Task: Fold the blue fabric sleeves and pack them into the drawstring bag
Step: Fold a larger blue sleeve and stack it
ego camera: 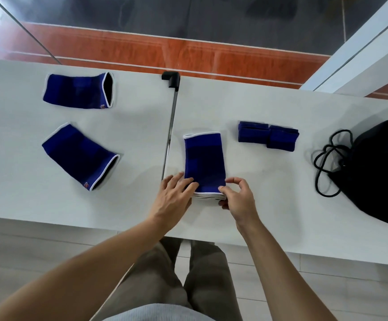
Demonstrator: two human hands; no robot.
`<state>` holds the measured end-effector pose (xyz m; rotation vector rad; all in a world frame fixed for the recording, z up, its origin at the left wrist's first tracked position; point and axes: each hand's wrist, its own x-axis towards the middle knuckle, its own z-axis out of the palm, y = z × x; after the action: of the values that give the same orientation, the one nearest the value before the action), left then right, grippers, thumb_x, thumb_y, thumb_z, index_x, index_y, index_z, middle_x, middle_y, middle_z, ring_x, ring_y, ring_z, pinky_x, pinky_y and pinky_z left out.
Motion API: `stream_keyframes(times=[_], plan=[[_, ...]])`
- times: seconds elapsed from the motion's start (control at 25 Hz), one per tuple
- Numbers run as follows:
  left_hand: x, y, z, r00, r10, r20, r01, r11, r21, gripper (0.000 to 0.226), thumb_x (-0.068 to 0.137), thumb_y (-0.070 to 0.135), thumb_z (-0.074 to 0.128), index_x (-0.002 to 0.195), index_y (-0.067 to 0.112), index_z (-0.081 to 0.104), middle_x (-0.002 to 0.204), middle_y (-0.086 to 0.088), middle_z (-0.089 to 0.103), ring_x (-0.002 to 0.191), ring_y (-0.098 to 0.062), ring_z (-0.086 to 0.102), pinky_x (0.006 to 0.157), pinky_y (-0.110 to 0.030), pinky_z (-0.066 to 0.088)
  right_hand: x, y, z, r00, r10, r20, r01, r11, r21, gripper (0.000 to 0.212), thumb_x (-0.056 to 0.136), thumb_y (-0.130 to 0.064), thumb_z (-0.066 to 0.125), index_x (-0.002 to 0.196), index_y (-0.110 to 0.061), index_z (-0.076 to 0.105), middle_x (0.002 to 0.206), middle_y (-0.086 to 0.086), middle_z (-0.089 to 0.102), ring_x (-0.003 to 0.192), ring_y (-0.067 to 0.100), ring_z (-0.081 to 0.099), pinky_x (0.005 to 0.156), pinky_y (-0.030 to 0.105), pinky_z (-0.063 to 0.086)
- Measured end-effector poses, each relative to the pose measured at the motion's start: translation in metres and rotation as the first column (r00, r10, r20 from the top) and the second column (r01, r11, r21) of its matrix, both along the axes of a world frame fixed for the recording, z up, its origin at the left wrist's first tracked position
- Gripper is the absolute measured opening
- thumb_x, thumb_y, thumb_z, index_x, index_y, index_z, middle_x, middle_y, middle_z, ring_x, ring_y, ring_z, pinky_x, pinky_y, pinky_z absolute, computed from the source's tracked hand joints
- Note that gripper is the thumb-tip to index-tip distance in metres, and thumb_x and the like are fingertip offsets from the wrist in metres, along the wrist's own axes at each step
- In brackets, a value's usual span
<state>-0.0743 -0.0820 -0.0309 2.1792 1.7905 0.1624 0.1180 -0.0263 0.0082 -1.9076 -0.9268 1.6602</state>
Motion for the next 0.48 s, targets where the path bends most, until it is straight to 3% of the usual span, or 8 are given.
stream_keyframes(times=[0.08, 0.12, 0.2, 0.24, 0.28, 0.36, 0.48], plan=[[-0.006, -0.001, 0.005, 0.997, -0.041, 0.064, 0.039, 0.999, 0.029, 0.031, 0.091, 0.018, 0.065, 0.121, 0.016, 0.062, 0.126, -0.005, 0.068, 0.131, -0.03, 0.053, 0.107, -0.047, 0.043, 0.014, -0.008, -0.003, 0.989, 0.136, 0.062, -0.145, 0.972, 0.183, 0.027, 0.1, -0.011, 0.055, 0.123, -0.025, 0.056, 0.106, 0.005, 0.07, 0.084, 0.021, 0.068, 0.064, 0.024, 0.056], [-0.009, -0.002, 0.007, 0.994, -0.055, 0.095, 0.053, 0.998, 0.024, 0.027, 0.092, 0.019, 0.063, 0.118, 0.016, 0.062, 0.123, -0.004, 0.069, 0.13, -0.028, 0.055, 0.107, -0.045, 0.044, 0.023, -0.01, -0.006, 0.949, 0.255, 0.184, -0.298, 0.917, 0.266, 0.035, 0.099, -0.009, 0.055, 0.127, -0.029, 0.055, 0.115, 0.001, 0.068, 0.099, 0.021, 0.067, 0.077, 0.026, 0.057], [-0.016, -0.004, 0.011, 0.986, -0.062, 0.153, 0.065, 0.998, -0.016, 0.024, 0.092, 0.017, 0.063, 0.116, 0.015, 0.061, 0.124, -0.006, 0.068, 0.124, -0.028, 0.059, 0.104, -0.042, 0.047, 0.032, -0.005, -0.013, 0.687, 0.494, 0.533, -0.697, 0.656, 0.291, 0.051, 0.092, -0.012, 0.065, 0.137, -0.031, 0.051, 0.139, -0.005, 0.057, 0.129, 0.016, 0.051, 0.103, 0.027, 0.041], [-0.019, -0.004, 0.013, 0.982, -0.053, 0.18, 0.062, 0.997, -0.043, 0.023, 0.093, 0.017, 0.063, 0.116, 0.014, 0.06, 0.128, -0.007, 0.066, 0.122, -0.028, 0.061, 0.101, -0.042, 0.05, 0.033, 0.002, -0.014, 0.555, 0.537, 0.635, -0.813, 0.512, 0.278, 0.053, 0.09, -0.018, 0.07, 0.139, -0.029, 0.052, 0.144, -0.006, 0.054, 0.134, 0.014, 0.046, 0.107, 0.028, 0.034], [-0.021, -0.004, 0.016, 0.979, -0.037, 0.202, 0.052, 0.996, -0.072, 0.022, 0.094, 0.018, 0.062, 0.116, 0.015, 0.059, 0.133, -0.007, 0.064, 0.118, -0.028, 0.062, 0.097, -0.043, 0.053, 0.031, 0.009, -0.015, 0.478, 0.565, 0.673, -0.869, 0.417, 0.267, 0.049, 0.089, -0.025, 0.072, 0.136, -0.028, 0.056, 0.141, -0.007, 0.057, 0.133, 0.013, 0.048, 0.107, 0.028, 0.032], [-0.024, -0.002, 0.022, 0.968, 0.009, 0.25, 0.024, 0.991, -0.132, 0.019, 0.098, 0.023, 0.056, 0.116, 0.016, 0.055, 0.126, -0.007, 0.067, 0.1, -0.026, 0.066, 0.084, -0.042, 0.057, 0.022, 0.021, -0.014, 0.441, 0.579, 0.686, -0.894, 0.354, 0.275, 0.031, 0.091, -0.028, 0.069, 0.121, -0.027, 0.066, 0.118, -0.006, 0.071, 0.113, 0.015, 0.061, 0.099, 0.031, 0.039], [-0.026, 0.011, 0.037, 0.93, 0.171, 0.327, -0.085, 0.961, -0.262, 0.014, 0.1, 0.029, 0.053, 0.111, 0.021, 0.049, 0.091, 0.0, 0.066, 0.069, -0.02, 0.061, 0.064, -0.037, 0.052, 0.014, 0.024, -0.02, 0.521, 0.569, 0.636, -0.846, 0.441, 0.299, 0.022, 0.1, -0.03, 0.055, 0.12, -0.029, 0.064, 0.096, -0.006, 0.073, 0.084, 0.016, 0.062, 0.088, 0.039, 0.047]])
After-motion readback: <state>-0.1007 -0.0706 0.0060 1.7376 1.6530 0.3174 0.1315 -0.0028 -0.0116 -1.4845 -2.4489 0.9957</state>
